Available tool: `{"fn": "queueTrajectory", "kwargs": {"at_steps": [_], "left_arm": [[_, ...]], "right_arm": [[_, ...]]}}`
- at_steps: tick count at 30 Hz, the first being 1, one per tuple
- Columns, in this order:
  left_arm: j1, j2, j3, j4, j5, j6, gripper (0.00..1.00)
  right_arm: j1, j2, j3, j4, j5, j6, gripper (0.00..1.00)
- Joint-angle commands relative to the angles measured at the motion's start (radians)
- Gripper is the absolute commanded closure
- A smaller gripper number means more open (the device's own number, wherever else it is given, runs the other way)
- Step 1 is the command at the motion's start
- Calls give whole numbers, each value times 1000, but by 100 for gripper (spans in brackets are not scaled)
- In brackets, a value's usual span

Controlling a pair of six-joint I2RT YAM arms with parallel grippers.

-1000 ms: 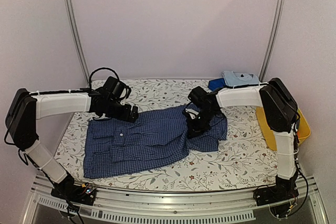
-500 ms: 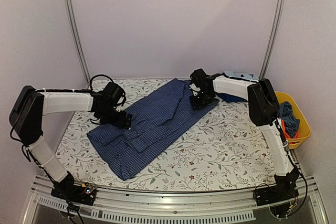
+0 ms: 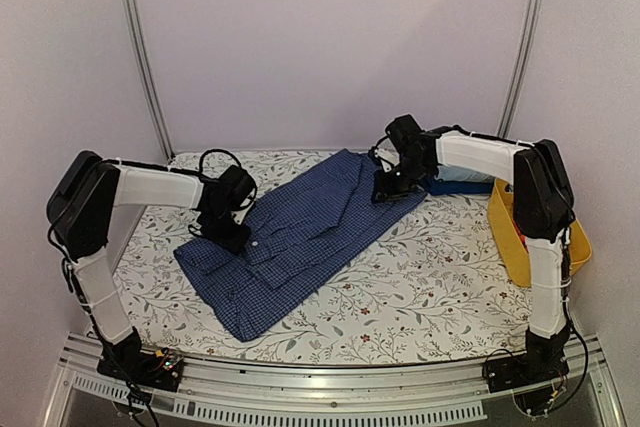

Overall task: Fold and stack the mixed laundry pile
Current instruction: Rotate the rectangle-folded T-shirt at the center of the board.

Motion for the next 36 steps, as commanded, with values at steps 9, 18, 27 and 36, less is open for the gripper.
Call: {"fn": "queueTrajectory", "kwargs": {"at_steps": [9,18,27,36], "left_arm": [[-278,140,-97,-220,30,-157,62],[-729,143,-9,-324,293,-322,60],[-612,-127,110,-235,306,-342,49],[-263,-122,75,2,326,-343,52]], "right_arm": [[-12,-105,-183,14,-93,35,79],[-23,-194,-365,64,-146,41,79],[31,-278,-476,129,-207,107,80],[86,-240,-487,139,-171,153,80]]}}
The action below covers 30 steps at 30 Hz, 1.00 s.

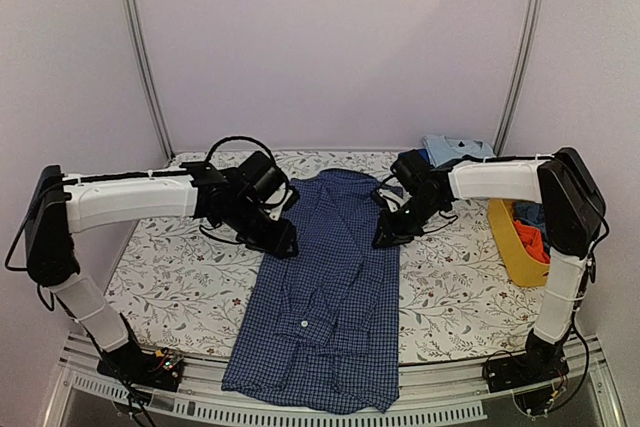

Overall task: Fold and stack the mixed laundry pile
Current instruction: Rotate the rectangle-folded T-shirt at the center of the board.

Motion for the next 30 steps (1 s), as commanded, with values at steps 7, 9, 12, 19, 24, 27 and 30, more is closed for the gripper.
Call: {"fn": "queueTrajectory", "kwargs": {"at_steps": [7,9,12,19,24,27,30], "left_arm": [[193,233,-14,199,77,-7,57],[213,270,-21,217,75,-11,59],[258,317,-22,240,85,-23,64],[378,418,29,289,137,11,67],[443,545,178,271,185,46,68],[471,608,263,256,220,46,69],[481,662,347,232,240,43,69]], "right_arm": [[9,105,36,36,42,8,80],[9,157,79,30,52,-1,80],[8,241,143,23,80,-15,81],[-46,406,308,-10,175,-24,83],[-101,509,473,-46,197,-39,84],[-129,563,573,-65,219,-59,84],[-154,635,692,-102,244,-72,83]]}}
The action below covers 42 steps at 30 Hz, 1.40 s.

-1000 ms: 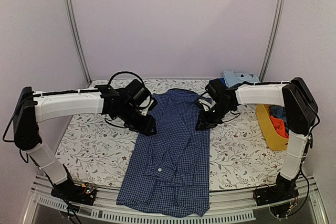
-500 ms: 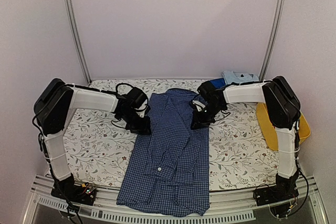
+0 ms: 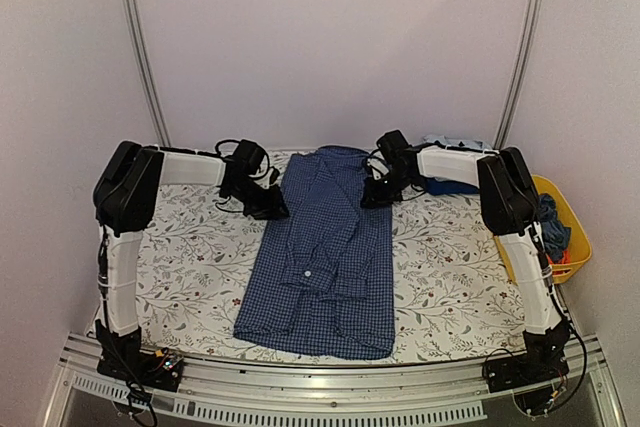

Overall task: Fold and stack the mixed laundry pile
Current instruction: Rotate the rectangle-folded T-shirt at the center of the board, then pick up the rectangle-folded T-shirt from the center of the board.

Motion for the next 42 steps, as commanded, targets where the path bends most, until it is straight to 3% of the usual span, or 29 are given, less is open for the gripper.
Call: {"fn": "queueTrajectory", "kwargs": {"at_steps": [1,8,11,15,18,20,25,27,30,33,37,40,42], "left_arm": [[26,122,76,-76,-1,19,69],[43,159,160,-94,35,-2,69],[41,115,155,-83,59,-1,63],[38,-39,87,-52,28,22,45],[38,-198,-3,-9,-56,59,31],[38,-320,-74,33,-119,100,3],[46,-573,-206,144,-230,190,0],[47,-619,-225,162,-283,172,0],[59,-613,-190,84,-285,193,0],[84,-590,-164,-50,-70,185,0],[63,-710,-393,-9,65,106,0],[42,-787,-548,-59,112,73,1],[31,-838,-651,-71,155,43,7]], "right_arm": [[-57,158,120,-115,142,-33,84],[-80,222,224,-133,119,-38,83],[-83,184,225,-135,86,-42,79],[-83,59,173,-122,40,-45,62],[-84,-114,24,-28,55,-43,42],[-83,-228,-55,12,99,-53,31],[-86,-469,-202,116,197,-99,2],[-94,-533,-240,126,217,-64,1],[-118,-581,-281,95,70,-55,1],[-123,-637,-385,79,-168,-30,1],[-113,-795,-756,216,-377,136,7],[-67,-918,-948,253,-409,259,14],[-13,-973,-1047,259,-402,306,17]]}}
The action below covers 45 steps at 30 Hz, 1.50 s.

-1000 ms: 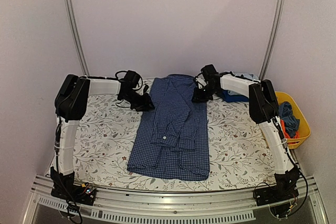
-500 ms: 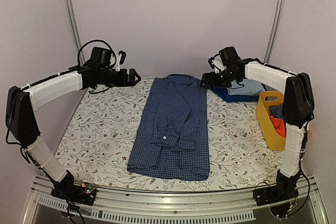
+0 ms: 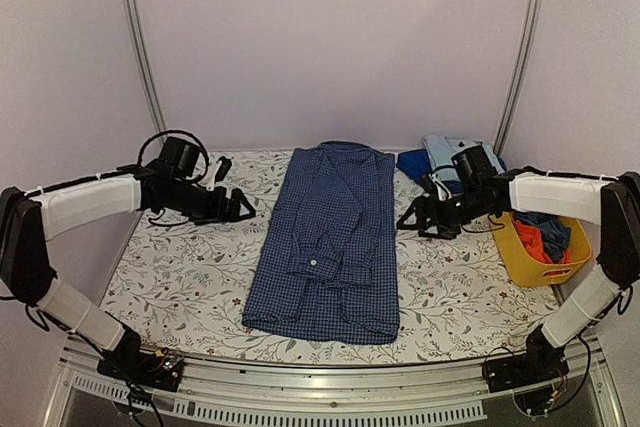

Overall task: Fold and stack the mixed laundry pile
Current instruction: Pick up the rectangle-folded T-shirt from the center of the board.

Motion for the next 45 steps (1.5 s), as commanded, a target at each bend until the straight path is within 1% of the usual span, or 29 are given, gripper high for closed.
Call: {"fn": "queueTrajectory", "kwargs": {"at_steps": [1,3,4,5,7,9,12,14,16,20,23,25,28,31,34,37,40,41,43,45], "left_arm": [[-27,-131,-197,-67,154,-84,10],[-34,-172,-295,-39,197,-126,16],[-56,-183,-328,-17,192,-148,20],[-88,-179,-327,-11,184,-152,21],[-117,-129,-331,-20,195,-176,26],[-135,-68,-344,-27,196,-192,35],[-165,-37,-352,-30,167,-241,40],[-165,-48,-366,-38,149,-267,42],[-165,-68,-376,-62,117,-276,42],[-176,-51,-423,-9,187,-307,45],[-214,-30,-436,19,205,-297,46],[-224,-23,-452,51,228,-306,47],[-237,-9,-467,78,246,-315,51],[-264,11,-462,100,258,-317,61],[-306,28,-442,104,262,-310,71],[-356,14,-434,107,263,-308,84],[-399,-26,-445,104,280,-320,98],[-406,-47,-449,101,284,-326,100],[-405,-94,-445,90,273,-326,100],[-397,-122,-411,81,240,-299,100]], "right_arm": [[110,-147,-195,59,-123,189,20],[168,-159,-281,98,-136,247,24],[195,-162,-313,116,-134,270,25],[223,-163,-343,132,-130,297,26],[262,-158,-388,160,-126,344,29],[286,-137,-419,181,-120,378,34],[316,-108,-435,185,-98,401,37],[328,-78,-437,188,-95,411,40],[342,-59,-442,183,-87,417,41],[352,-37,-484,237,-101,452,41],[357,-4,-485,264,-104,455,42],[358,13,-477,286,-106,457,44],[366,49,-448,288,-110,454,48],[379,80,-434,280,-111,443,57],[390,78,-436,269,-99,445,76],[409,59,-439,244,-91,439,99],[455,20,-444,218,-83,427,100],[474,-5,-446,209,-81,427,100],[489,-41,-444,193,-72,430,100],[490,-83,-419,175,-36,423,100]]}}
